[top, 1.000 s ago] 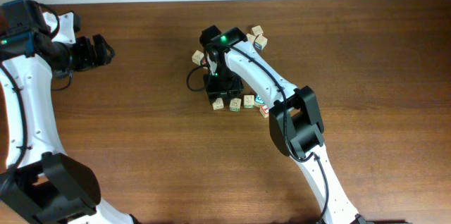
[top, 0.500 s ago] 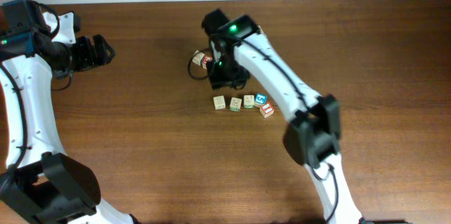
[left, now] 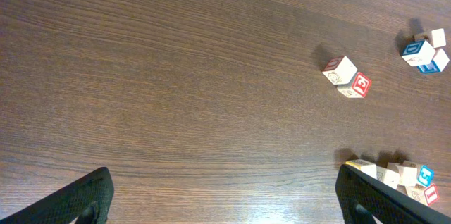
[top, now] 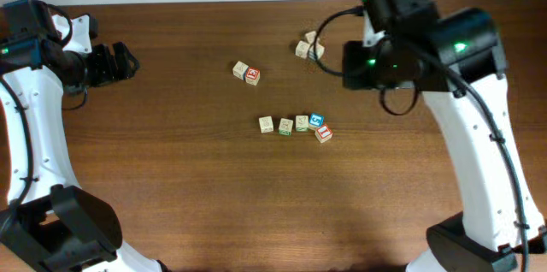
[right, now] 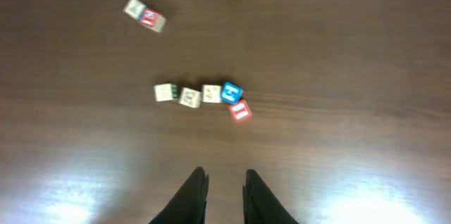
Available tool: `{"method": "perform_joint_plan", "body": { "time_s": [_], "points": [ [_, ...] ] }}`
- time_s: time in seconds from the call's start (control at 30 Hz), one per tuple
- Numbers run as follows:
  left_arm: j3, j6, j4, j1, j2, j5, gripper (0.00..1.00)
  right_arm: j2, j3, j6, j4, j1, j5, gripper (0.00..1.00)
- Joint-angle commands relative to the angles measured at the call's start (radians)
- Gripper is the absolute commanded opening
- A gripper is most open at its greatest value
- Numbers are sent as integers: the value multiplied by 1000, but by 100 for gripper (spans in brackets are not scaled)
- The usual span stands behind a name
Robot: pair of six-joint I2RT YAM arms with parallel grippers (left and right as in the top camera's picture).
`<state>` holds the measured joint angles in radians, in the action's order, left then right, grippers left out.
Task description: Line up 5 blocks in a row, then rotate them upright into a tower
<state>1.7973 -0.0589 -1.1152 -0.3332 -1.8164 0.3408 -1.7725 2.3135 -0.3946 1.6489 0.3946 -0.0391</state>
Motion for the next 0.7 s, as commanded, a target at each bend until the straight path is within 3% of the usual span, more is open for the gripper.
{"method": "perform_joint_plan", "body": {
  "time_s": [0.0, 0.3, 0.47, 0.67],
  "points": [
    [22, 6, -1, 3, -1, 11, 99, -9, -134, -3, -45, -30, 6, 15],
    [22, 6, -1, 3, -1, 11, 99, -3, -623, 82, -473, -188, 294, 14],
    [22, 6, -1, 3, -1, 11, 99, -12, -869, 55, -739, -238, 336, 18],
    [22, 6, -1, 3, -1, 10, 99, -119, -924, 49, -817, -237, 347, 18]
  ]
}}
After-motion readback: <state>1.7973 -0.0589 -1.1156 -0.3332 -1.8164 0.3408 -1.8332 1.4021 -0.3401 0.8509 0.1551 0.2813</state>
